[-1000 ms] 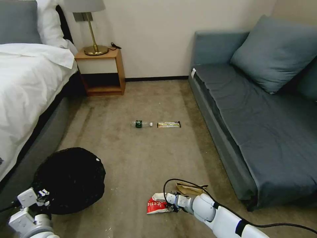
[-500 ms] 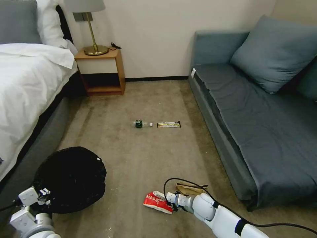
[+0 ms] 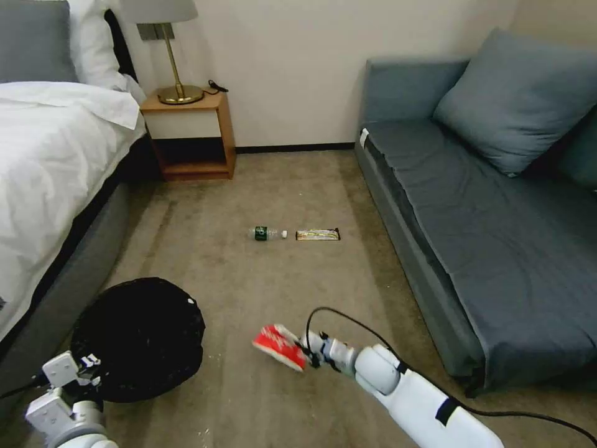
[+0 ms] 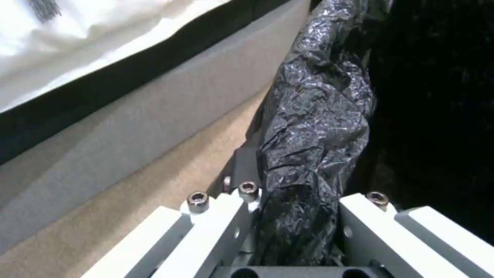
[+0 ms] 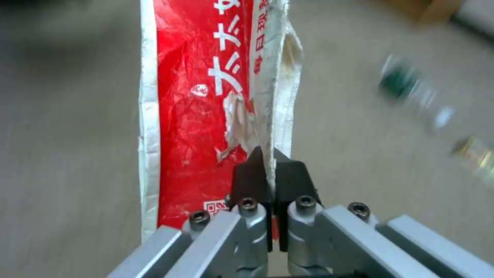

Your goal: Pick up the trash bin, then pick up the garbage on the floor and place it into the trash bin.

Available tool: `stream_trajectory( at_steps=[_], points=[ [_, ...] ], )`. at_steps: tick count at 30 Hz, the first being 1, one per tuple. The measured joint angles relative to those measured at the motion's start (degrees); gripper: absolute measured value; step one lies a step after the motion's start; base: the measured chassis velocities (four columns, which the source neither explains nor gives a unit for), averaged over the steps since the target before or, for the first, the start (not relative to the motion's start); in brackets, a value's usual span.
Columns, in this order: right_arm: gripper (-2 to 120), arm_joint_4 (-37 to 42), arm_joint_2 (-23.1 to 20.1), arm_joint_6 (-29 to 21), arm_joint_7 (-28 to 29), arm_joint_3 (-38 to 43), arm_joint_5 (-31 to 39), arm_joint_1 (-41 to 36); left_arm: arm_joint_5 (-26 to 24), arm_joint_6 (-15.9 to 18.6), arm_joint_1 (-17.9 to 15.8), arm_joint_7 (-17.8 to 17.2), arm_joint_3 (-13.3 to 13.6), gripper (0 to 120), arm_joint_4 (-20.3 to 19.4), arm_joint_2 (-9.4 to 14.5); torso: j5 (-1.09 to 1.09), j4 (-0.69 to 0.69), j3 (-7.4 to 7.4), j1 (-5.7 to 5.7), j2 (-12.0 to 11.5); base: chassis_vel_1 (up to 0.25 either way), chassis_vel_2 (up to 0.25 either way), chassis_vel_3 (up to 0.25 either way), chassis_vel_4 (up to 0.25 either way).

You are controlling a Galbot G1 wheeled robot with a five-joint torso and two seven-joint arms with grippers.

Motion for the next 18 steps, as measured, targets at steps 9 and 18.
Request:
stream_trajectory(
  at_steps=[9,18],
  points=[
    [0,12.00,0.23,-2.93,5.72,-8.74,17.37,8.90,1.20,-0.05,-1.68,0.18,0.73,3,1.71,-0.04,-0.02,-0.01,-0.01,0.00,0.00,0.000,0.000,0.000,0.000],
    [0,11.42,4.72,-5.98,14.08,-25.78,24.19,19.79,1.64,-0.05,-2.63,0.76,1.06,3,2.17,-0.11,-0.02,0.01,0.00,0.00,0.00,0.000,0.000,0.000,0.000]
  ],
)
